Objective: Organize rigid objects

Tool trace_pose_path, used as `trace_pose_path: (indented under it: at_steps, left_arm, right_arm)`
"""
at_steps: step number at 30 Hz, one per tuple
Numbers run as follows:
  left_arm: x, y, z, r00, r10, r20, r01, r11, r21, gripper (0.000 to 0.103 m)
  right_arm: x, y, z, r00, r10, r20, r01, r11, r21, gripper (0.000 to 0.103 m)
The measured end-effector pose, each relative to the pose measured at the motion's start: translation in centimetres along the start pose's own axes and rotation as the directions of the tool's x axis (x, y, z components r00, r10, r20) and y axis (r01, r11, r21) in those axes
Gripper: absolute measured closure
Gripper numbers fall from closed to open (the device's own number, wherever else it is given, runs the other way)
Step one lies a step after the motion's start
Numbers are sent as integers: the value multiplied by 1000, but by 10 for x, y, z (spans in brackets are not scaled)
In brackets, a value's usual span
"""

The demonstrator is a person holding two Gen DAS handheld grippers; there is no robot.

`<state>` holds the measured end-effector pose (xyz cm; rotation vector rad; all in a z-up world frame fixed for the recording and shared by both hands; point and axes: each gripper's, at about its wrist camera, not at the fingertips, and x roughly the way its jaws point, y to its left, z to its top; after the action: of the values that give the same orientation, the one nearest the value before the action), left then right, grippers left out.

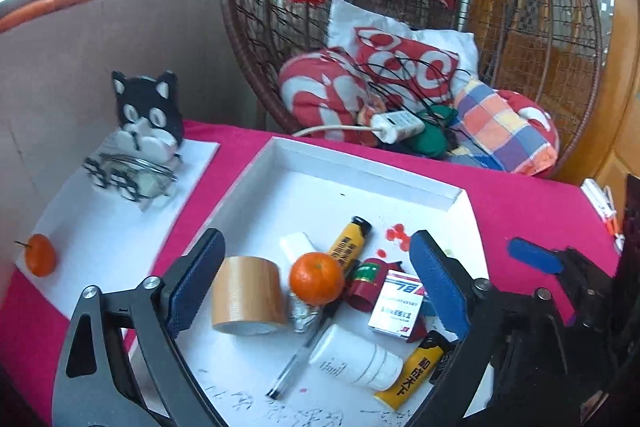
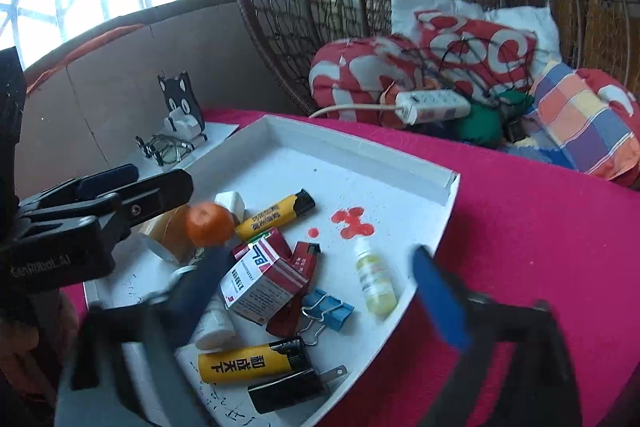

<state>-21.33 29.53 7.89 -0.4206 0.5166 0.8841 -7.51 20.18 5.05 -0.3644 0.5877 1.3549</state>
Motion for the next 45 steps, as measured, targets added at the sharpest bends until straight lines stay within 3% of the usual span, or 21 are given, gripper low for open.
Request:
trace_pose_path:
  at_steps: [7, 12, 17, 22, 27, 29, 32, 34, 36, 39, 42, 45]
  left_arm:
    - [-29, 8, 2, 998, -21, 63, 24, 999, -42, 0]
    - [-44, 3, -1, 997, -21, 69, 23, 999, -28, 0]
    - [-58, -13, -6, 996, 68, 64, -71, 996, 46, 0]
    - [-83, -30, -10, 986, 102, 133, -118, 986, 114, 0]
    - [-112, -31, -8, 981, -30, 192, 17, 997, 70, 0]
    - [-117, -29, -7, 981, -38, 188, 34, 999, 25, 0]
    - [-118, -35, -5, 988, 41, 148, -43, 999, 5, 0]
    - [-121, -39, -7, 990, 43, 136, -45, 999, 7, 0]
    - [-131, -43, -10, 987, 39, 154, -42, 999, 16, 0]
    - [-145, -51, -12, 978, 84, 193, -96, 994, 54, 0]
    - [-163, -59, -16, 965, 118, 236, -143, 985, 91, 0]
    - [-177, -62, -19, 963, 110, 245, -137, 986, 95, 0]
  right_arm:
    - [-32, 3, -5, 998, -18, 66, 21, 999, -48, 0]
    - [-47, -9, -8, 996, -10, 85, 9, 1000, 8, 0]
    - [-59, -16, -12, 996, -19, 93, 16, 999, 36, 0]
    - [-77, -20, -17, 991, -75, 109, 72, 997, 36, 0]
    - [-103, -17, -17, 974, -141, 175, 136, 990, 43, 0]
    - [-115, -16, -16, 959, -190, 210, 183, 982, 54, 0]
    - [-128, -19, -15, 941, -250, 229, 237, 968, 80, 0]
    - [-134, -24, -15, 937, -267, 226, 247, 963, 113, 0]
    - [-138, -30, -18, 933, -274, 232, 243, 958, 155, 0]
    - [-145, -41, -22, 930, -294, 221, 243, 942, 231, 0]
    - [-154, -44, -27, 923, -316, 218, 257, 931, 261, 0]
    - [-166, -43, -29, 920, -309, 242, 245, 934, 260, 0]
